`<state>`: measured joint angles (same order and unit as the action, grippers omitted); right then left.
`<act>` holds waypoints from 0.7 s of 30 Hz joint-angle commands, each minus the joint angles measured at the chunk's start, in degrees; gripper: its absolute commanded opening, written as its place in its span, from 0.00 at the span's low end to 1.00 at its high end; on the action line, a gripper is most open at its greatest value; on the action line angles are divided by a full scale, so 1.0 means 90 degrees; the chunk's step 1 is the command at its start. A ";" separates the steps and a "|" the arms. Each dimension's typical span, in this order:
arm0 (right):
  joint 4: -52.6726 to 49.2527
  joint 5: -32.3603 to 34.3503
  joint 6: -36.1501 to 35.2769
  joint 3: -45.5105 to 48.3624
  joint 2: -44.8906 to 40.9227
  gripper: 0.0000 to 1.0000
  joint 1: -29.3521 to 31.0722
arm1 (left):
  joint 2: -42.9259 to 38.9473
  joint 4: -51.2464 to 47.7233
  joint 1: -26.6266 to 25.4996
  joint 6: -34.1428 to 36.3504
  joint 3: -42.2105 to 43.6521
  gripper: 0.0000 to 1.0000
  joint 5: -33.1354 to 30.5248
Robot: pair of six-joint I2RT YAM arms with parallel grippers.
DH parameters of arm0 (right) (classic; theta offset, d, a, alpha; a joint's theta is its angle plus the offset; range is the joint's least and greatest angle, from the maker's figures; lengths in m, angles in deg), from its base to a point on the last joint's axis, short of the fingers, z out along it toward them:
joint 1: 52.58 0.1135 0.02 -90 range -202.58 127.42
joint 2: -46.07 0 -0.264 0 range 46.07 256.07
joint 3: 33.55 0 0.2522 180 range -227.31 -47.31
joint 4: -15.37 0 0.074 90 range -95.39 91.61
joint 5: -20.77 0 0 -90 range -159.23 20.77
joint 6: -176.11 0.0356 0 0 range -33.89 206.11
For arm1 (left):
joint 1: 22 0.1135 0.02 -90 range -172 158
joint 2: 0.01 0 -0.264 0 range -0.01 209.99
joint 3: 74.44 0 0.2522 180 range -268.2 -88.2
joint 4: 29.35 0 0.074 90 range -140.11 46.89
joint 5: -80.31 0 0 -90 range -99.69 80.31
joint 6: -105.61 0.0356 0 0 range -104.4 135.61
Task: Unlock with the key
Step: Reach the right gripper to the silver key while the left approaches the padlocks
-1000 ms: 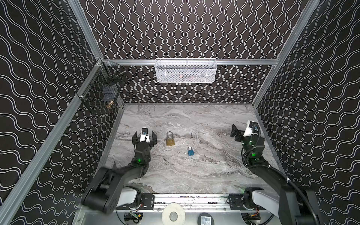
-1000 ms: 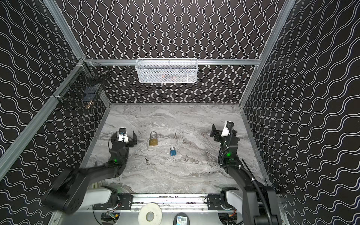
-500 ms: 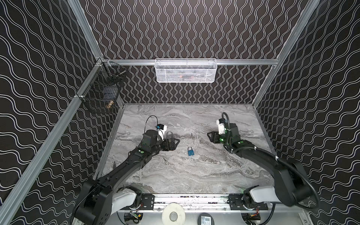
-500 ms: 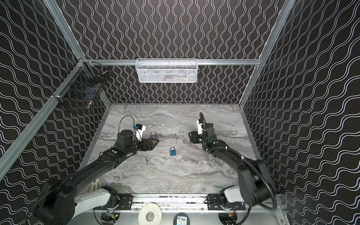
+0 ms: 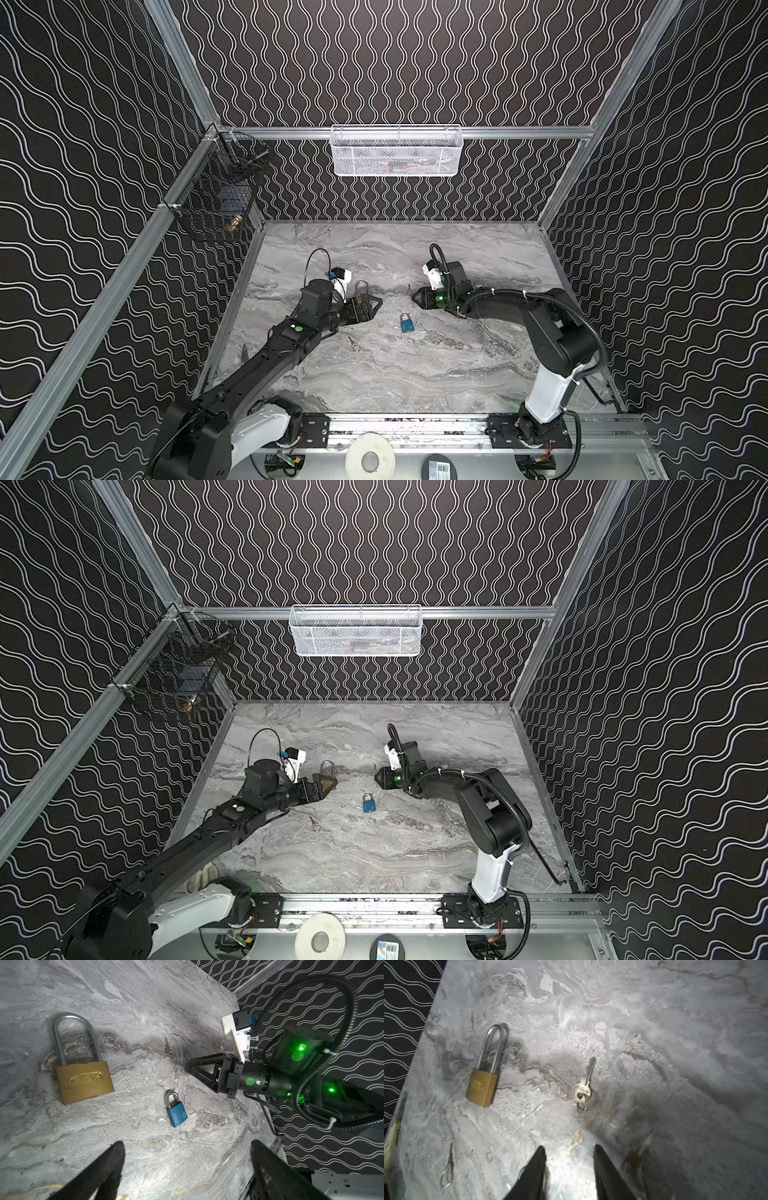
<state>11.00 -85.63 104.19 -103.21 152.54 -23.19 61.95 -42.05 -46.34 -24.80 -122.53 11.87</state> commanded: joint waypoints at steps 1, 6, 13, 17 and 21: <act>0.0016 0.0205 0.0169 -0.0251 0.0203 0.30 0.0054 | -0.0035 0.0074 0.0006 -0.0238 0.0071 0.95 -0.0091; 0.0011 0.0285 0.0171 -0.0494 0.0530 0.29 0.0055 | -0.0120 0.0122 0.0007 -0.0335 0.0171 0.96 -0.0163; -0.0099 0.0450 0.0246 -0.0648 0.0738 0.29 0.0074 | -0.0188 0.0114 0.0005 -0.0453 0.0316 0.95 -0.0282; -0.0100 0.0416 0.0227 -0.0684 0.0794 0.23 0.0075 | -0.0141 0.0404 0.0009 -0.0624 0.0439 0.95 -0.0182; -0.0103 0.0320 0.0217 -0.0749 0.0880 0.18 0.0074 | 0.0107 0.0916 0.0008 -0.0902 0.0554 0.93 0.0064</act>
<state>10.65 -82.24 106.03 -109.29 159.80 -22.62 61.99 -38.81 -46.34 -30.79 -118.16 10.61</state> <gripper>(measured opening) 0.184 0.938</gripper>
